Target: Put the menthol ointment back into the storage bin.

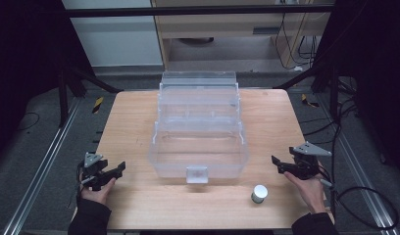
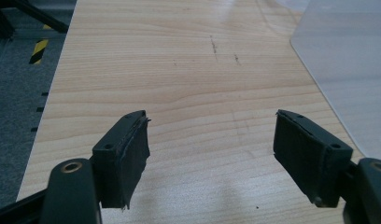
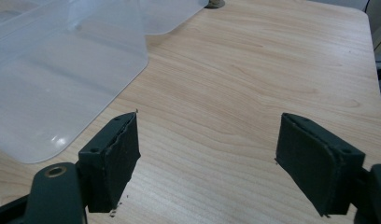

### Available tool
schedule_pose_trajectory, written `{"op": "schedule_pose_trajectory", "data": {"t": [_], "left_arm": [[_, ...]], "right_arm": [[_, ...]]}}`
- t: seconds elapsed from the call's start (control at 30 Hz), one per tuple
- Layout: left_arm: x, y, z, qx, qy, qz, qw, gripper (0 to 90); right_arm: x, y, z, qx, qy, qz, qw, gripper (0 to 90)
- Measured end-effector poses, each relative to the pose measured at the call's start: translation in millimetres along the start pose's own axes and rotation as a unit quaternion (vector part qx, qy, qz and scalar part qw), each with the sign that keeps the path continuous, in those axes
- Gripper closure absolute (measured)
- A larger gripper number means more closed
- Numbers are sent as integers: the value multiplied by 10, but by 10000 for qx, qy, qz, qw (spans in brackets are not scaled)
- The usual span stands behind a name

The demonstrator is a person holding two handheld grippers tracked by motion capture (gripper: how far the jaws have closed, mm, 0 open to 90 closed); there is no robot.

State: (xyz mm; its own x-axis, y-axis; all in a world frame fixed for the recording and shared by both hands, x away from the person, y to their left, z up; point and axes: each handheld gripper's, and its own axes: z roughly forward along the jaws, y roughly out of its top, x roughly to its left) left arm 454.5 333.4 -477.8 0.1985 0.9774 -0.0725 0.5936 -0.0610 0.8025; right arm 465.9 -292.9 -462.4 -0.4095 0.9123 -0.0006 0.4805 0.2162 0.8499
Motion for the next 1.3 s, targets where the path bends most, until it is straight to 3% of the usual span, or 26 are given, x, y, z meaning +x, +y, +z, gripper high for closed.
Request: {"op": "schedule_pose_trajectory", "data": {"t": [0.3, 0.5, 0.53, 0.6, 0.7, 0.8, 0.83, 0.87, 0.97, 1.0, 1.1, 1.17, 1.2, 1.27, 1.3], "left_arm": [[-30, -6, -2, 40, -99, 32, 9999, 275], [-49, -8, -4, 85, -103, 59, 9999, 268], [-46, -9, 2, 105, -112, 64, 9999, 268], [-43, -7, 8, 119, -113, 56, 9998, 268], [-39, -12, 18, 151, -112, 66, 9998, 270], [-46, -16, 20, 173, -93, 113, 9997, 271], [-46, -16, 20, 173, -93, 113, 9997, 271], [-51, -15, 19, 169, -104, 121, 9997, 271], [-55, -13, 17, 169, -110, 132, 9997, 271], [-58, -12, 18, 174, -109, 140, 9997, 272], [-60, -13, 25, 191, -116, 152, 9996, 273], [-62, -15, 30, 209, -135, 163, 9996, 274], [-64, -17, 32, 220, -137, 172, 9995, 275], [-68, -18, 35, 233, -140, 180, 9995, 275], [-68, -18, 35, 233, -140, 180, 9995, 275]], "right_arm": [[18, 98, -98, 1, 145, -2, 9999, 226], [110, 294, -198, 5, 385, -382, 9985, 254], [157, 379, -217, 120, 450, -616, 9970, 257], [172, 409, -227, 142, 462, -693, 9964, 260], [219, 559, -272, 329, 618, -937, 9931, 262], [257, 693, -304, 558, 665, -1292, 9878, 259], [257, 693, -304, 558, 665, -1292, 9878, 259], [285, 769, -321, 705, 744, -1443, 9842, 257], [320, 817, -335, 832, 827, -1523, 9813, 251], [372, 859, -344, 991, 925, -1668, 9766, 247], [432, 895, -352, 1157, 1007, -1833, 9710, 245], [452, 908, -352, 1194, 1047, -1859, 9697, 244], [498, 936, -359, 1292, 1139, -1982, 9649, 241], [534, 959, -366, 1394, 1210, -2081, 9605, 236], [534, 959, -366, 1394, 1210, -2081, 9605, 236]]}}
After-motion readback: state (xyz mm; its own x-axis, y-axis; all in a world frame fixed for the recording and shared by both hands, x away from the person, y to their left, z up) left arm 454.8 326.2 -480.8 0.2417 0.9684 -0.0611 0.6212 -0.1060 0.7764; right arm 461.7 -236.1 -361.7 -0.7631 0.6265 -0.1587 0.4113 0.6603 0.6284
